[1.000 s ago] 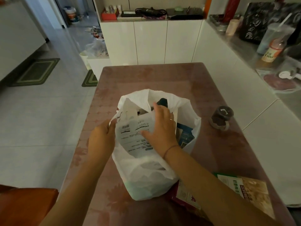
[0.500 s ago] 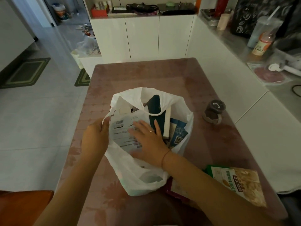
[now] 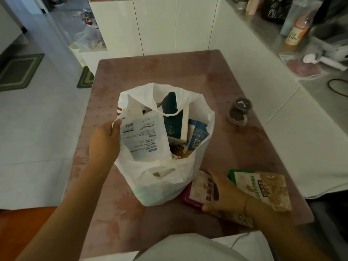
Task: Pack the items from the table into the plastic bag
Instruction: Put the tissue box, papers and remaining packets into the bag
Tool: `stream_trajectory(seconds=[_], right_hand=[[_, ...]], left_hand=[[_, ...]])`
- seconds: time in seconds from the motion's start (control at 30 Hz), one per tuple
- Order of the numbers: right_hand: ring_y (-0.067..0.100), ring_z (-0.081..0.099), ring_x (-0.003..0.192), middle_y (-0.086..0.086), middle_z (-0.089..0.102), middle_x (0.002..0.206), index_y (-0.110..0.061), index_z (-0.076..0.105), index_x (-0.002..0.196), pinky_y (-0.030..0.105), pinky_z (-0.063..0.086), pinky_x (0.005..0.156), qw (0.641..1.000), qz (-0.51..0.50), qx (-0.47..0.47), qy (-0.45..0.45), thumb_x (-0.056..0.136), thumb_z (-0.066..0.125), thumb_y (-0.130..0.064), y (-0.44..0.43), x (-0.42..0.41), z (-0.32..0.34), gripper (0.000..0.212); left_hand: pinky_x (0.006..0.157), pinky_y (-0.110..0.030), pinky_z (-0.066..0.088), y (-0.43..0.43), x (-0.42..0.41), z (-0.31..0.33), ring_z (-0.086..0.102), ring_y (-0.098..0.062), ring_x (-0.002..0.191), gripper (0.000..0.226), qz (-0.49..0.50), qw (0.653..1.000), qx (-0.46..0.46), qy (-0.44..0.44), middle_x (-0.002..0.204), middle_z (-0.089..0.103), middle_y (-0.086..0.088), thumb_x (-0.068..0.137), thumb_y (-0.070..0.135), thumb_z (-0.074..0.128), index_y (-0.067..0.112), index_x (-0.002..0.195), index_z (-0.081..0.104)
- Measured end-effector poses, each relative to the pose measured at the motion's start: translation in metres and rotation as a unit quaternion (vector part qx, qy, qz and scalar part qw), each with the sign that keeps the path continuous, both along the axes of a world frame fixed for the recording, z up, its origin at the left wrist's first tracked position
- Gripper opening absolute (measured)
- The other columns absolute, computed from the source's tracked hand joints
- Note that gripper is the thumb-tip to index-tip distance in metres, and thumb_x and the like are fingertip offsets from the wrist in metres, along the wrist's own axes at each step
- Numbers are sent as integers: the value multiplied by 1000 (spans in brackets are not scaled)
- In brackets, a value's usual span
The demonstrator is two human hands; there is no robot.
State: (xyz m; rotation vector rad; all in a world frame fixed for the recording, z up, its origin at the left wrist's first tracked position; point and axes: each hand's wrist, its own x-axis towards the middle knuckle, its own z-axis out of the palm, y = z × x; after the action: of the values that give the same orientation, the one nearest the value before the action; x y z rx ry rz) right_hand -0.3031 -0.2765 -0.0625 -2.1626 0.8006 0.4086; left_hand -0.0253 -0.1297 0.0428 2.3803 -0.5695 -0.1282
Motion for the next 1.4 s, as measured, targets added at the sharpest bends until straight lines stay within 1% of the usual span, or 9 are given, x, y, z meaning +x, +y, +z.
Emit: stream_trajectory(seconds=[0.17,0.4,0.53,0.7,0.9,1.07,1.13,1.23,1.4], right_hand=[[18,20,139,-7,15,151,-48,-12,141,44,24,116,1000,-7,-7,27,47,80,-56,9,6,-22,132],[-1,32,119,-20,28,129,-50,-5,135,16,30,101,996,6,63,-58,68,79,-29,0,4,-9,109],[-4,32,126,-21,30,136,-40,10,142,14,26,105,991,-36,72,-111,65,82,-31,-10,-7,-2,106],[-20,32,118,-29,33,130,-38,16,141,-4,29,91,986,-51,68,-147,62,84,-25,-26,-9,11,105],[-18,42,116,-23,42,132,-40,23,138,-1,37,88,971,-90,77,-205,61,86,-19,-25,-11,26,102],[-1,51,120,-14,51,134,-30,29,142,20,48,94,931,-162,134,-298,60,85,-18,-20,2,48,100],[-3,53,118,-16,52,131,-38,31,137,17,50,89,921,-169,142,-320,60,85,-25,-16,14,62,95],[1,58,112,-14,56,127,-44,35,130,18,53,83,907,-183,140,-353,58,80,-42,-16,28,92,85],[12,67,101,-3,64,117,-30,42,132,27,57,74,853,-224,145,-449,56,80,-48,-42,51,160,88]], left_hand=[[68,-34,43,1,1,0,55,-27,71,46,2,1000,-4,8,86,60,-13,101,32,33,-1,104,64],[48,-21,28,5,0,-1,39,-14,49,43,3,1000,-9,-11,57,46,-4,102,26,35,-5,85,61],[48,-21,26,7,1,-2,37,-14,47,41,-1,1000,-23,-11,54,43,-1,102,23,36,-3,78,58],[50,-18,25,1,4,-2,37,-14,48,39,3,1000,-24,-8,54,42,0,102,22,36,2,72,52],[50,-17,24,3,6,-1,35,-14,47,44,9,1000,-22,-1,53,40,-1,102,24,36,3,65,51],[55,-26,36,0,9,3,44,-23,57,43,7,999,-30,-14,72,54,-14,102,25,34,-5,102,64],[61,-31,40,-1,9,6,48,-26,64,43,6,999,-33,-15,81,56,-14,102,26,34,-4,108,63],[52,-27,35,0,10,6,44,-21,56,42,10,999,-29,-19,74,53,-12,102,26,34,-4,103,64],[48,-21,34,3,10,0,45,-15,50,43,10,1000,-19,-11,59,50,-3,101,28,35,-3,94,65]])
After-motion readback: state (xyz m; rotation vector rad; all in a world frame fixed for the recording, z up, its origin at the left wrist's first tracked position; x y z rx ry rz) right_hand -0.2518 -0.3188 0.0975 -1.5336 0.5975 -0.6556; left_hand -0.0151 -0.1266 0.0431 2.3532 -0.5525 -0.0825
